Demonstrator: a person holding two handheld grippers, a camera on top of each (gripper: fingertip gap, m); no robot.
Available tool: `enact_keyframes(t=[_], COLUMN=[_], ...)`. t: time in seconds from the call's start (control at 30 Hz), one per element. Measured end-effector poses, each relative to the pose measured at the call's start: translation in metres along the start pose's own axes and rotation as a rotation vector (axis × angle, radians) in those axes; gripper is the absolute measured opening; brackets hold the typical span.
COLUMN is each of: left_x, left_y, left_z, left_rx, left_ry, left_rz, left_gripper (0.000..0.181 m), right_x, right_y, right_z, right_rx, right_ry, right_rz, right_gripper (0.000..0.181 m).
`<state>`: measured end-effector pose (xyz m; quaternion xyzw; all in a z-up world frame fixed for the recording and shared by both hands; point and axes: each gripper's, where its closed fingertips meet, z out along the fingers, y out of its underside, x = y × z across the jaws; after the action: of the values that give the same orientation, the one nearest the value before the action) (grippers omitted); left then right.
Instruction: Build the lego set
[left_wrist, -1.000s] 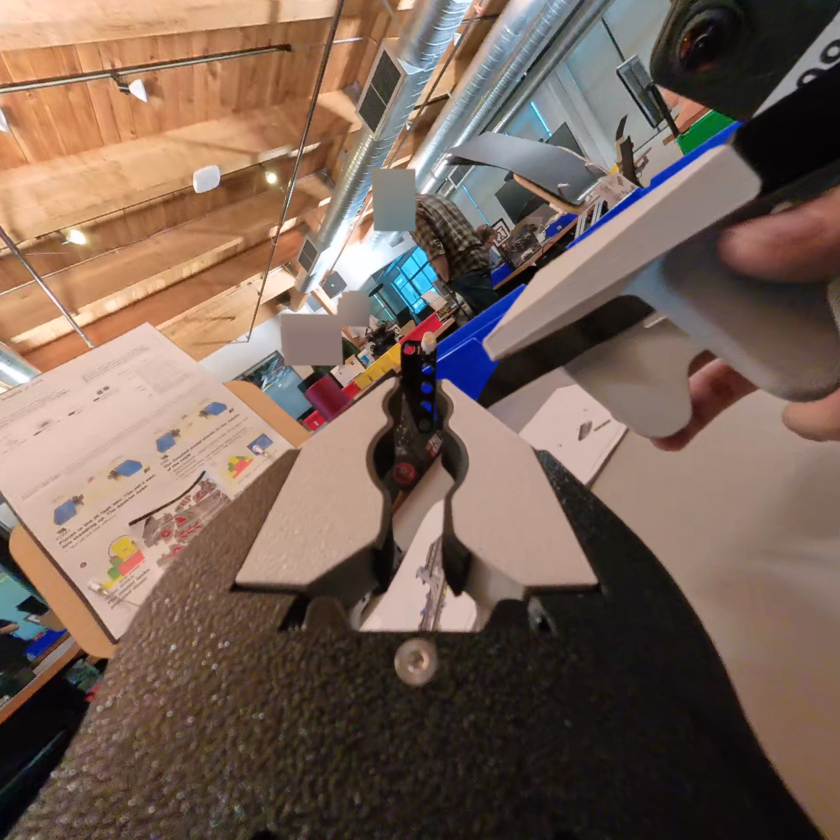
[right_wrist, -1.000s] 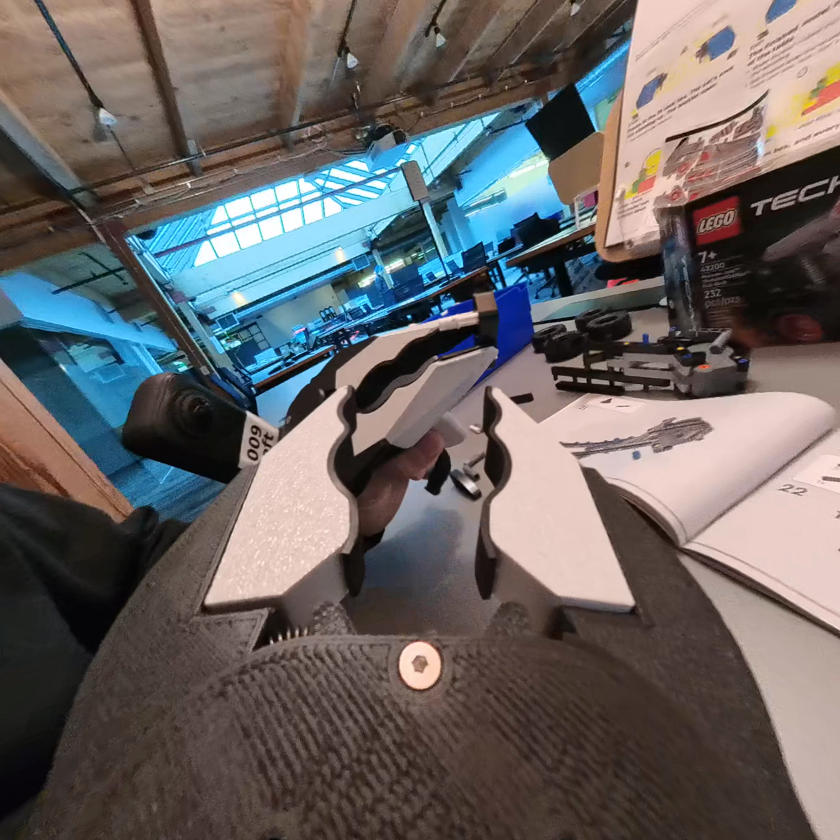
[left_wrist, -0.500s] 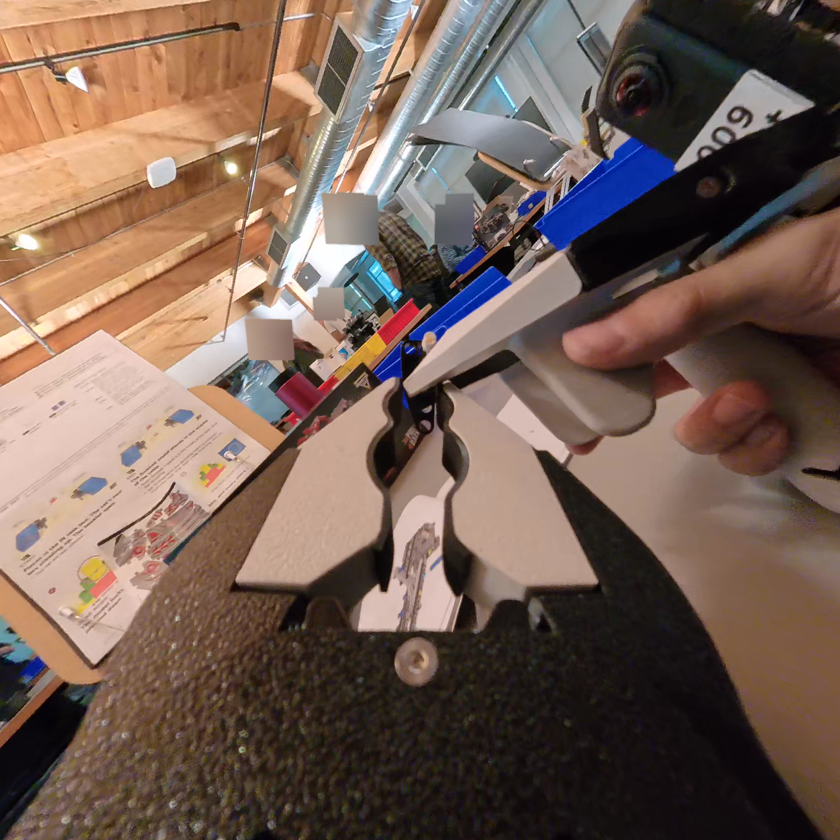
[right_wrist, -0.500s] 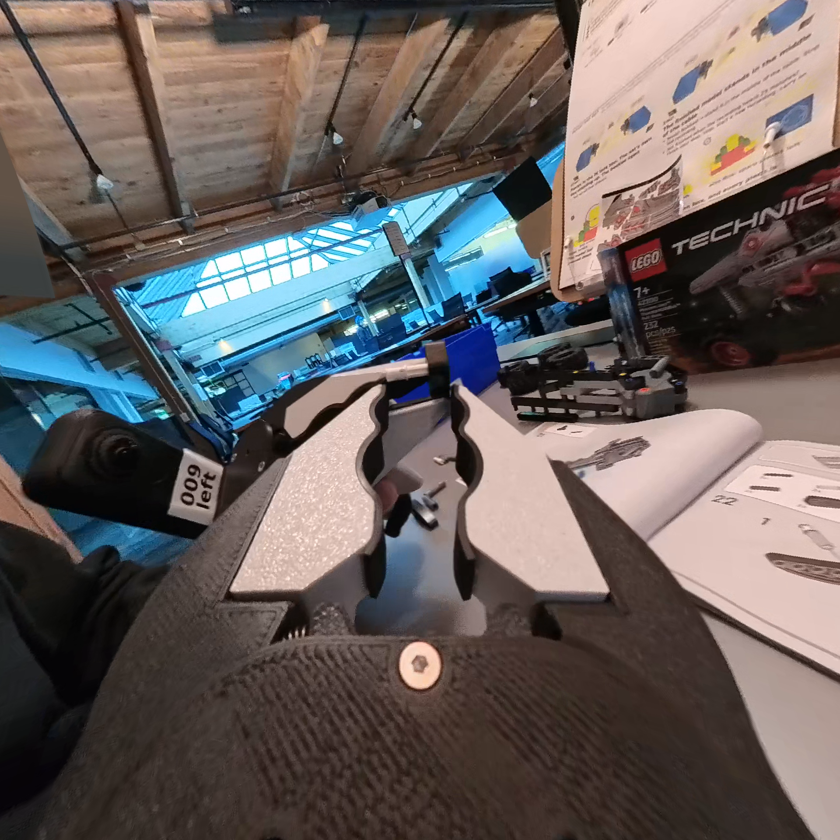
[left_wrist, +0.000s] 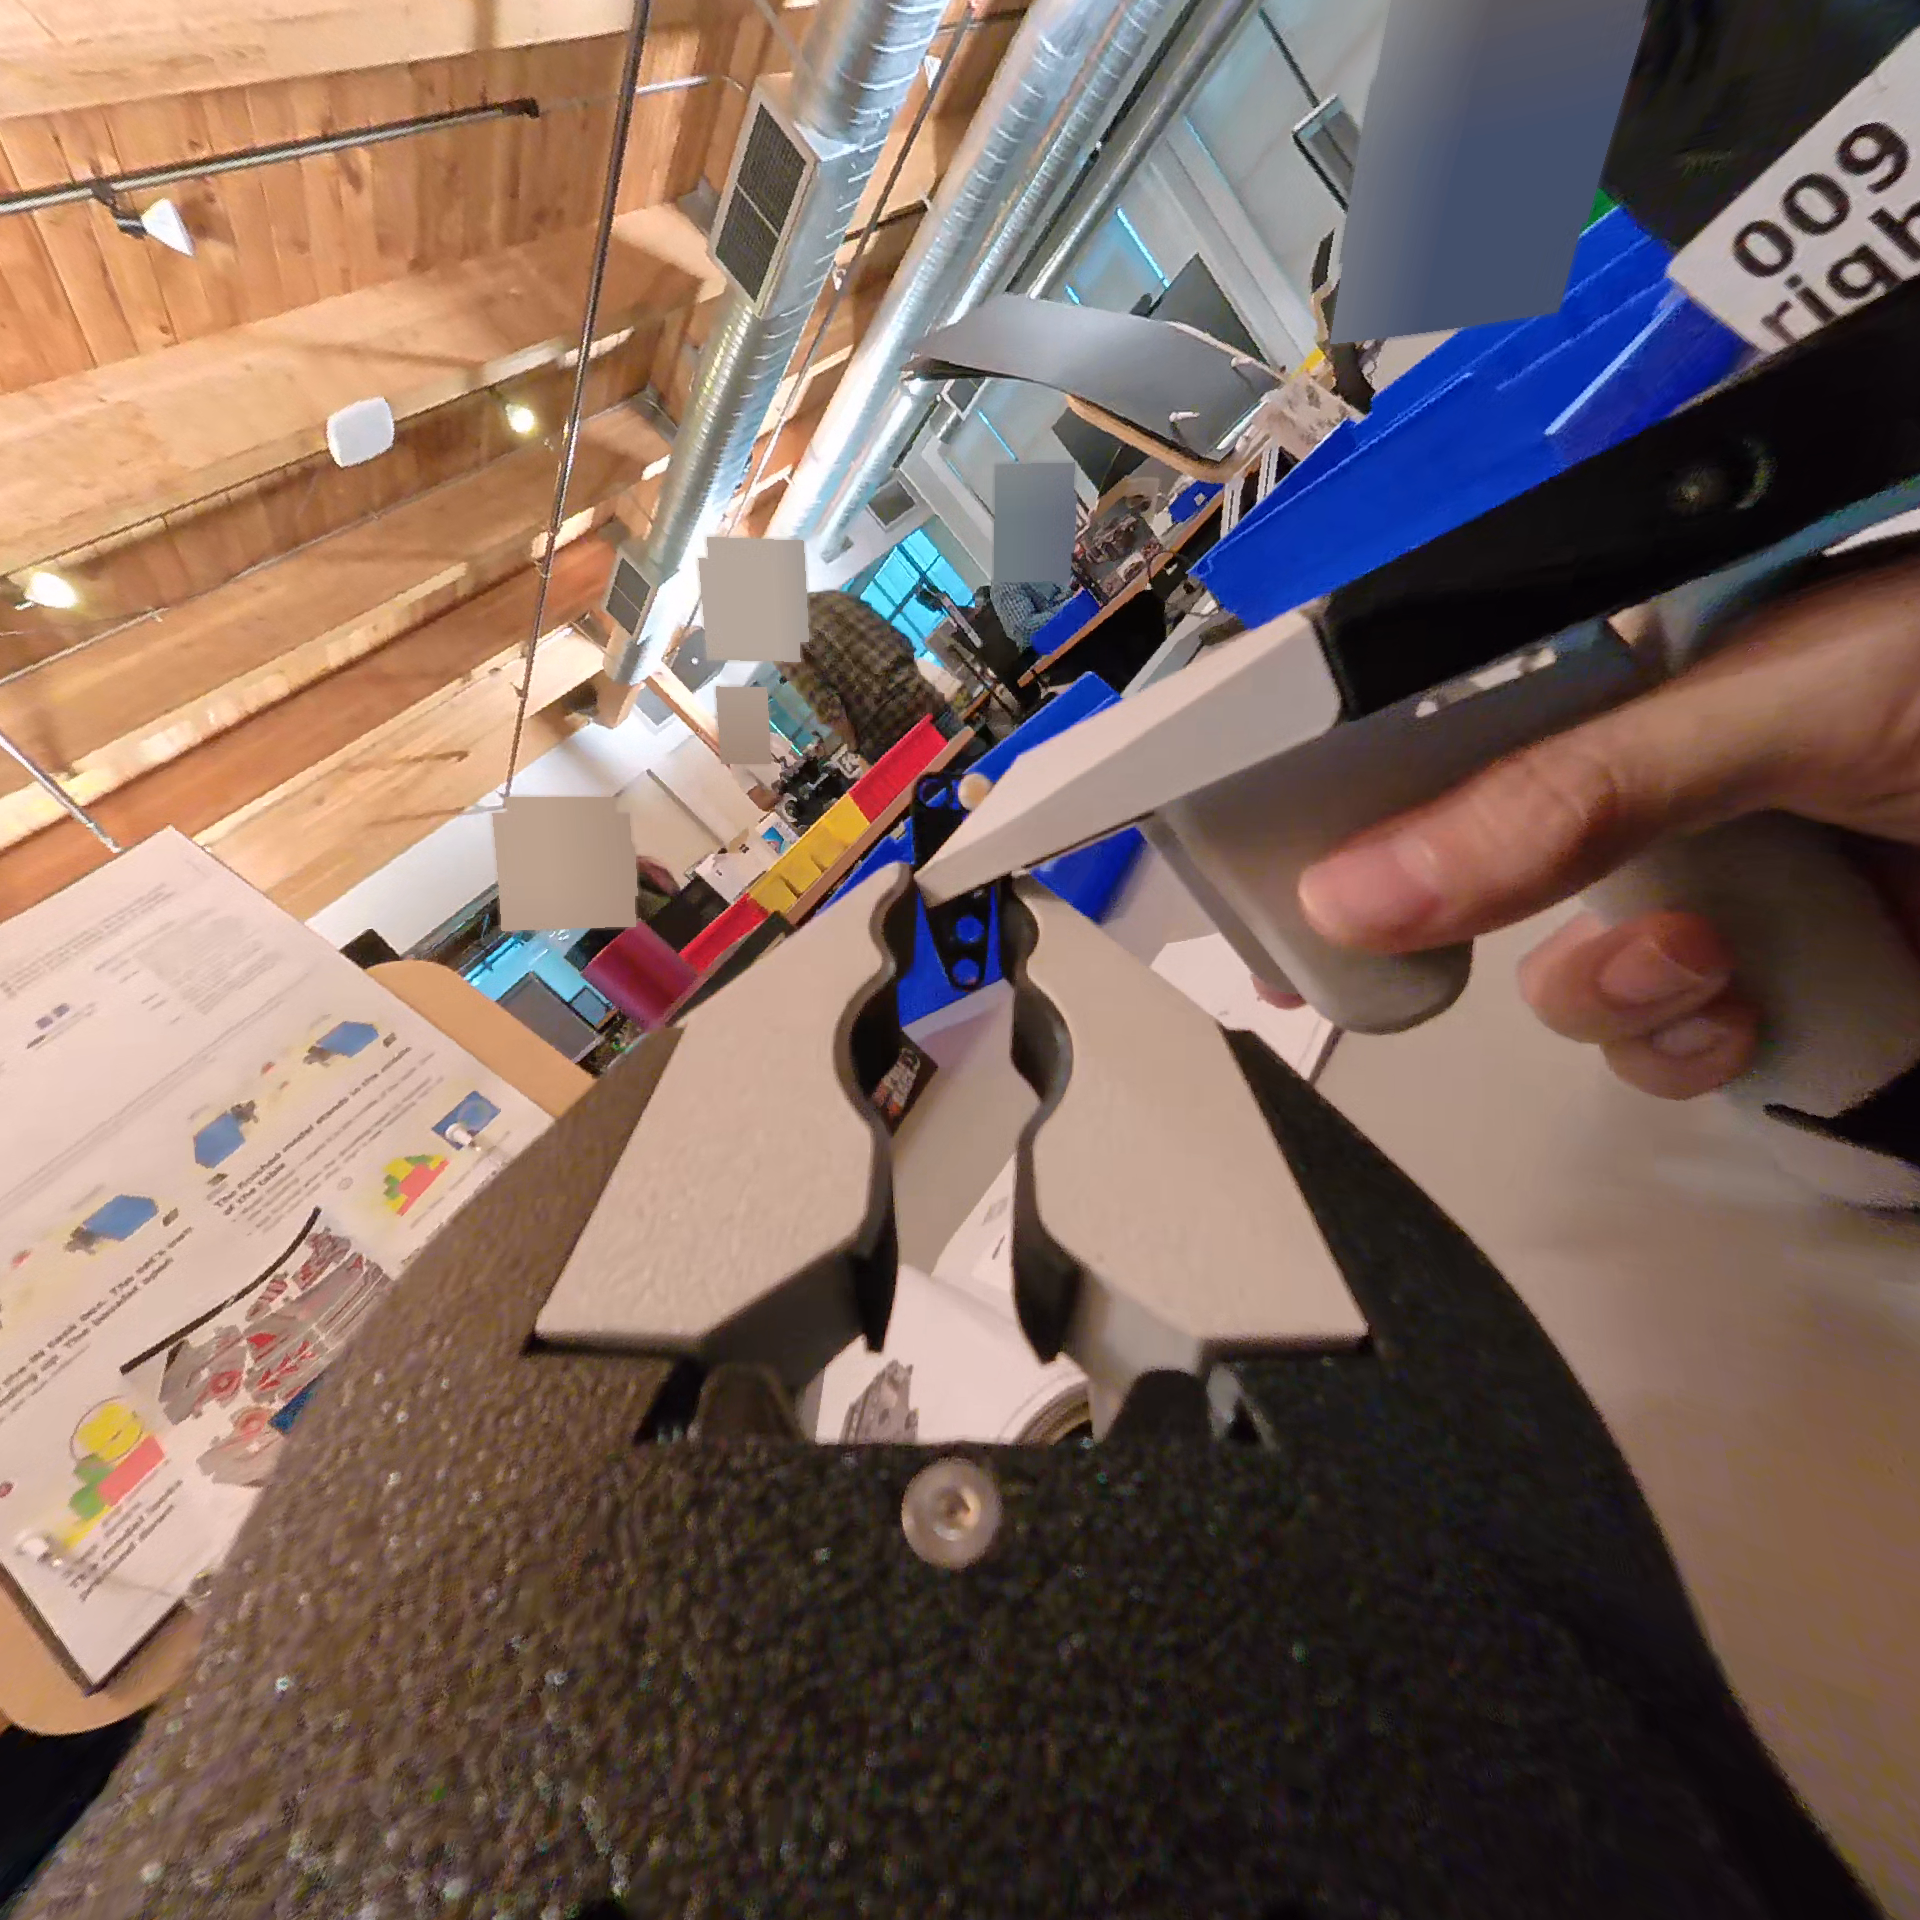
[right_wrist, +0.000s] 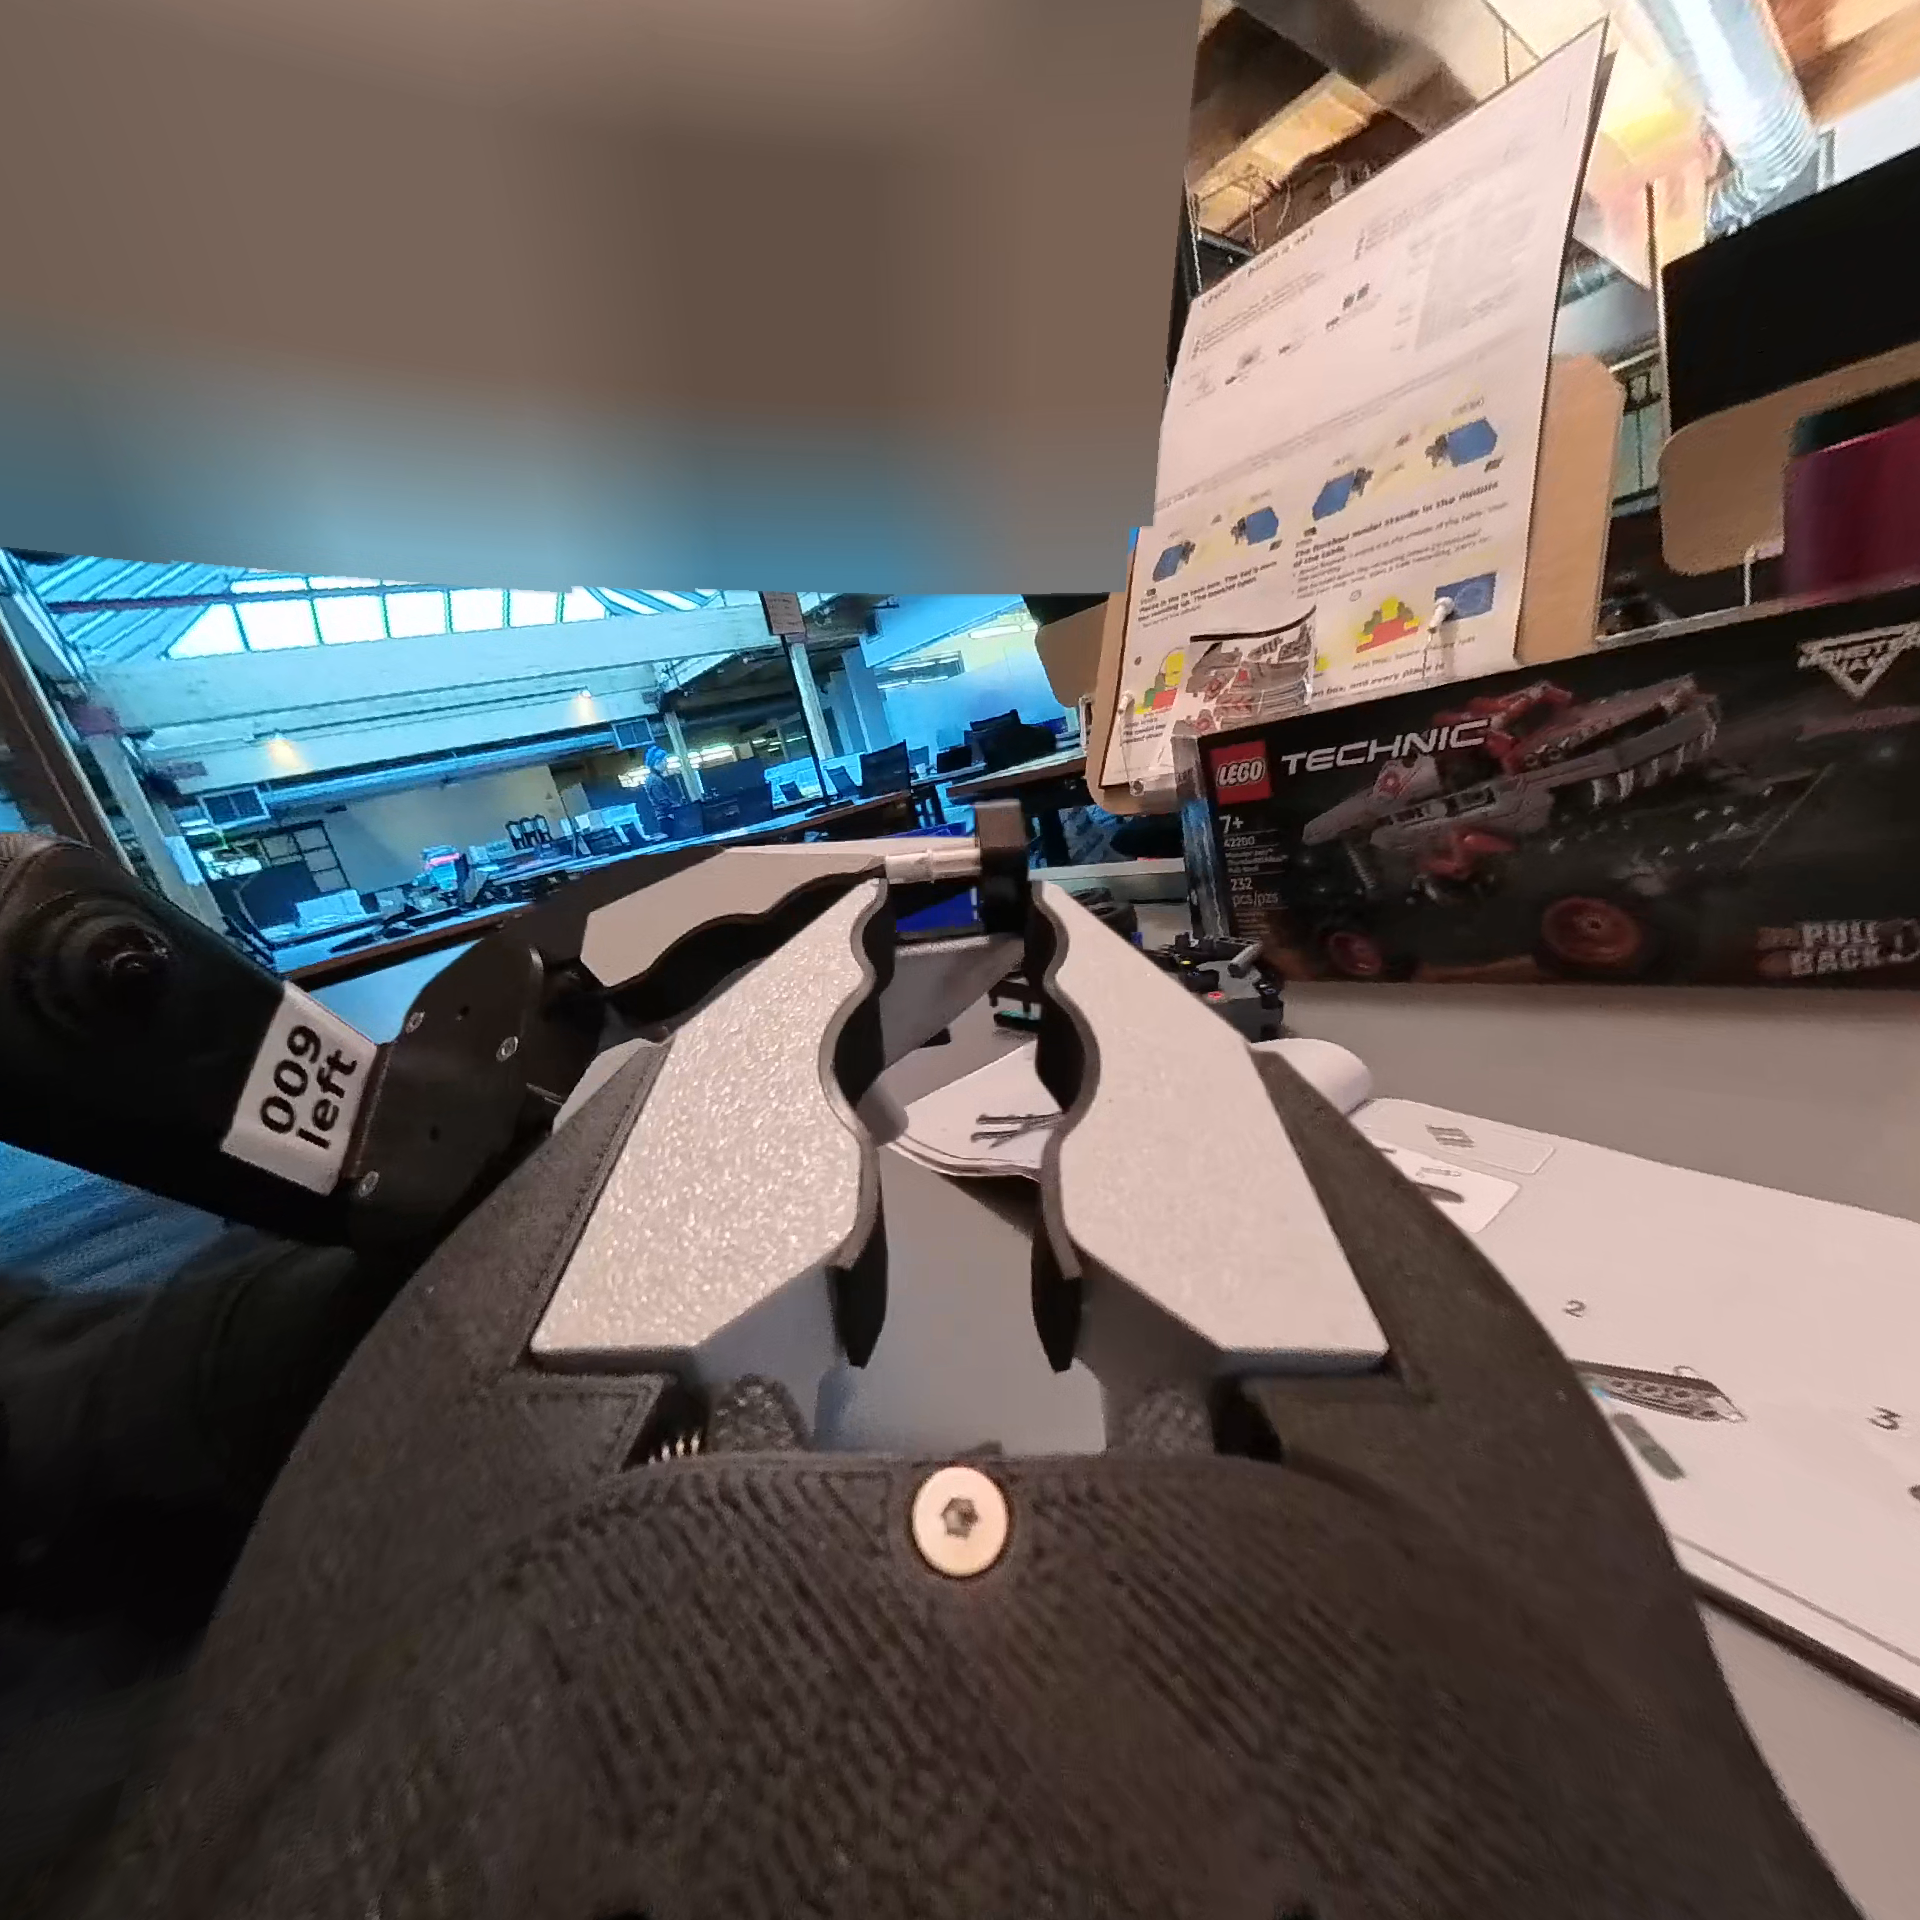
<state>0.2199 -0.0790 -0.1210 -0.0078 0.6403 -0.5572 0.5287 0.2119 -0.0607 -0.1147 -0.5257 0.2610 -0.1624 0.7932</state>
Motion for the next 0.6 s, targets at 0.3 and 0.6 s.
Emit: enact_keyframes(t=[0.3, 0.6], left_x=[0.0041, 0.0047], left_y=[-0.0055, -0.0045], left_z=[0.0018, -0.0063], left_rx=[0.044, 0.053], left_ry=[0.079, 0.112], left_rz=[-0.144, -0.180], left_gripper=[0.014, 0.016], right_x=[0.0094, 0.0092], right_y=[-0.0064, -0.0023], right_z=[-0.0079, -0.0070], right_rx=[0.011, -0.030], right_ry=[-0.004, -0.001], right_rz=[-0.067, -0.165], right_gripper=[0.005, 0.005])
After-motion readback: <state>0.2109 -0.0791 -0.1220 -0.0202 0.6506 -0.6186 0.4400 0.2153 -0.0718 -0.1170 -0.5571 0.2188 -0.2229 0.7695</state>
